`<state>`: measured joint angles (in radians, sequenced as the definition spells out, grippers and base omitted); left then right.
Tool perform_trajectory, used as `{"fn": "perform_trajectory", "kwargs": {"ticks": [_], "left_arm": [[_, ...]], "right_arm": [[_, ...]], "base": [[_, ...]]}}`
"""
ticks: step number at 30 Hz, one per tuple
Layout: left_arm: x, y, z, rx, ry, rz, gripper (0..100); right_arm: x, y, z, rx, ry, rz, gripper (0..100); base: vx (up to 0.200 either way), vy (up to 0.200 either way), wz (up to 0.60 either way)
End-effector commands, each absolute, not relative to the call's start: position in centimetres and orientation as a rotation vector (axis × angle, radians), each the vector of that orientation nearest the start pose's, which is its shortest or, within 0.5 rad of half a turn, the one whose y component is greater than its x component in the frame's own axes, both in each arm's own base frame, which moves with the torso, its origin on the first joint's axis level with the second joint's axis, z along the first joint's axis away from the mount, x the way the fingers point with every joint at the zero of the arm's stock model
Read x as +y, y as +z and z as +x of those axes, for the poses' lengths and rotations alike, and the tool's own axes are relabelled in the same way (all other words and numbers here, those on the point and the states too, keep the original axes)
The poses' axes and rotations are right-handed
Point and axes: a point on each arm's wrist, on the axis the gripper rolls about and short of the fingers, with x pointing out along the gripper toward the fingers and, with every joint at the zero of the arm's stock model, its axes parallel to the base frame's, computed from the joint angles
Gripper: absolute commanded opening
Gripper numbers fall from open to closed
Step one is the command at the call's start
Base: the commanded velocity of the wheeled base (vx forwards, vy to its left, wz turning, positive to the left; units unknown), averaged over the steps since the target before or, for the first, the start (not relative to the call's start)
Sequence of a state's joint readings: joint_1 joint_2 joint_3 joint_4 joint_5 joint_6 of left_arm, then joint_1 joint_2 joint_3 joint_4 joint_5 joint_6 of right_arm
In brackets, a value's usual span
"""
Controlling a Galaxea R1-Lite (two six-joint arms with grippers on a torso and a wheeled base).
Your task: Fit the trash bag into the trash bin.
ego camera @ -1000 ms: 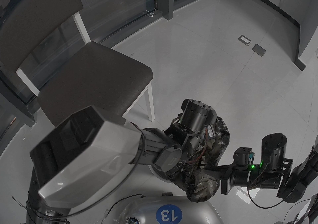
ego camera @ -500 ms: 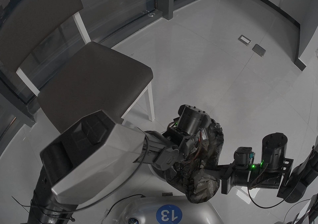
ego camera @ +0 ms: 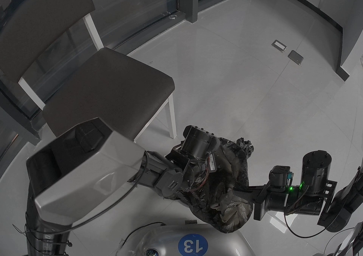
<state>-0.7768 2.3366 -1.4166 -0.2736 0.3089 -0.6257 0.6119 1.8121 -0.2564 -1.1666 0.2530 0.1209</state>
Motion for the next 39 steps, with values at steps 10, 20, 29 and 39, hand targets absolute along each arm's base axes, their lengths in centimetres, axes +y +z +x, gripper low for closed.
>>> {"fn": "perform_trajectory", "kwargs": {"ticks": [10, 20, 29, 39], "left_arm": [[-29.2, 8.3, 30.9, 0.705, -0.248, 0.004, 0], [-28.3, 8.6, 30.1, 0.731, -0.228, 0.224, 0], [-26.3, 9.5, 29.5, 0.790, -0.166, 0.375, 0], [-25.7, 9.6, 29.2, 0.780, -0.158, 0.413, 0]], "right_arm": [[14.3, 8.5, 19.4, 0.421, 0.831, 0.047, 0], [14.3, 8.6, 19.4, 0.419, 0.830, 0.047, 0], [14.2, 8.4, 19.3, 0.428, 0.829, 0.044, 0], [13.6, 8.9, 19.1, 0.410, 0.816, 0.047, 0]], "base": [[0.000, 0.000, 0.00], [0.000, 0.000, 0.00], [0.000, 0.000, 0.00], [0.000, 0.000, 0.00]]}}
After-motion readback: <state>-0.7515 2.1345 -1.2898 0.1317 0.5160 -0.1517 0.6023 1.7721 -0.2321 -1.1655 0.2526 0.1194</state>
